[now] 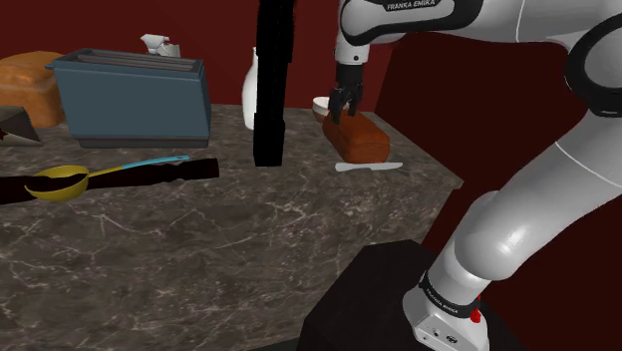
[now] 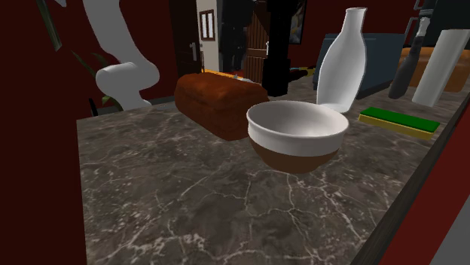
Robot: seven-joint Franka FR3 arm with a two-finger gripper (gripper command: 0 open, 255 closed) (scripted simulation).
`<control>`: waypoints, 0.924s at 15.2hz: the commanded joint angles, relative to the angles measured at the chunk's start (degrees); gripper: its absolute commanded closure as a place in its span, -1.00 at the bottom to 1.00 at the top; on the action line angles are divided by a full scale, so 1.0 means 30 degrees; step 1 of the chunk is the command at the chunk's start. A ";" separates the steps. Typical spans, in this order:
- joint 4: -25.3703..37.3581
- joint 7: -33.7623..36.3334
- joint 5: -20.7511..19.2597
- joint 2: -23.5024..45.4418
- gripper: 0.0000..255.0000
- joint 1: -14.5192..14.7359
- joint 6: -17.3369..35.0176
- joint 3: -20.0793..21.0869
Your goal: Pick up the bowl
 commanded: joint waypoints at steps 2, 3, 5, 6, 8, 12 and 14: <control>0.2036 -0.0608 -0.0249 0.2185 -1.00 -0.0260 0.0222 -0.0395; 0.2760 -0.0791 -0.0303 0.2885 -1.00 -0.0342 0.0223 -0.0501; 0.4297 -0.1159 -0.0379 0.4308 -1.00 -0.0515 0.0162 -0.0700; 0.5114 -0.1344 -0.0403 0.5033 -1.00 -0.0606 0.0099 -0.0794; 0.6860 -0.1720 -0.0421 0.6520 -1.00 -0.0799 -0.0100 -0.0973; 1.0924 -0.2487 -0.0352 0.9710 -1.00 -0.1272 -0.0842 -0.1267; 1.3375 -0.2883 -0.0265 1.1487 -1.00 -0.1565 -0.1443 -0.1387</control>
